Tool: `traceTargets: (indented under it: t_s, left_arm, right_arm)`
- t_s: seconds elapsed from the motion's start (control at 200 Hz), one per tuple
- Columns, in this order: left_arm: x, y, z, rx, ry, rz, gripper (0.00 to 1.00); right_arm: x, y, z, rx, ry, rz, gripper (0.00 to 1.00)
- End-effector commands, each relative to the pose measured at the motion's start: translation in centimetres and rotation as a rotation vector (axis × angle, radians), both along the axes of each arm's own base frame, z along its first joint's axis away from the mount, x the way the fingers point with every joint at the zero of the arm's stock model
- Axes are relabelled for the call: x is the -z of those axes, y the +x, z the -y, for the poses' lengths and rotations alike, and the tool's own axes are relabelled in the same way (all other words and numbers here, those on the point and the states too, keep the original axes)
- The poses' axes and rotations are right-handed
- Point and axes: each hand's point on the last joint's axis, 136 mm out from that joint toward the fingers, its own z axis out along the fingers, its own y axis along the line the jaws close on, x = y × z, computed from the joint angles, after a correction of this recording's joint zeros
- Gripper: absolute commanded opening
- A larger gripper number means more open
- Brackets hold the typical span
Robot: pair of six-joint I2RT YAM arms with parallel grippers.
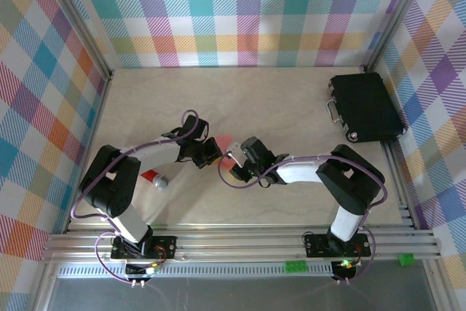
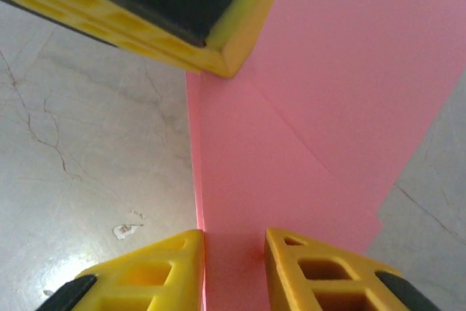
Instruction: Fold a paper plane with a square sheet of paper (pick it up from the middle)
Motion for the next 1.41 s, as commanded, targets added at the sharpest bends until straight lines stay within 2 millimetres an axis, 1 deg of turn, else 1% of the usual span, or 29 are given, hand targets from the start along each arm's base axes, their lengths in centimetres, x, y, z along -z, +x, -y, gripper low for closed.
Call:
traceTargets:
  t_s: [0.0,0.08,0.22,0.28,0.405,0.515,0.655,0.8,0.86,1.055,1.22,1.4]
  left_arm:
    - [-0.8,-0.1,0.2,0.003,-0.017,-0.004,0.08]
    - [-0.9,-0.1,0.2,0.0,-0.018,-0.003,0.08]
    - [-1.2,-0.1,0.0,-0.005,-0.014,0.006,0.09]
    - [-1.4,0.0,-0.3,-0.012,0.001,0.014,0.12]
    - [-2.0,0.3,-1.7,-0.049,0.039,0.035,0.24]
    - [-2.6,0.8,-3.3,-0.099,0.062,0.065,0.32]
    - [-3.1,0.9,-5.2,-0.157,0.073,0.084,0.36]
    - [-3.6,0.4,-6.1,-0.182,0.075,0.108,0.37]
    - [-3.8,0.2,-6.2,-0.189,0.068,0.118,0.37]
    - [-4.1,-0.5,-6.3,-0.2,0.035,0.144,0.38]
    - [-3.8,-1.0,-5.5,-0.196,-0.033,0.15,0.39]
    - [-2.8,-1.6,-4.1,-0.177,-0.08,0.141,0.39]
  right_arm:
    - [-0.4,0.0,-0.8,-0.011,0.02,-0.003,0.3]
    - [-0.2,0.0,-0.8,-0.011,0.017,-0.006,0.28]
    - [0.3,-0.2,-0.5,-0.007,0.005,-0.018,0.24]
    - [0.4,-0.2,-0.4,-0.007,0.005,-0.019,0.2]
    - [0.6,-0.6,-0.3,-0.016,0.006,-0.03,0.14]
    - [0.8,-0.8,-0.5,0.007,0.032,-0.065,0.12]
    - [0.8,-1.0,-0.8,0.019,0.06,-0.102,0.1]
    - [0.7,-1.4,-1.4,0.033,0.091,-0.164,0.08]
    - [0.8,-1.6,-1.7,0.039,0.099,-0.203,0.08]
    - [0.8,-1.3,-2.1,0.116,0.125,-0.328,0.05]
    - [0.5,-0.9,-2.4,0.189,0.156,-0.426,0.05]
    - [0.3,-0.7,-2.5,0.245,0.214,-0.541,0.04]
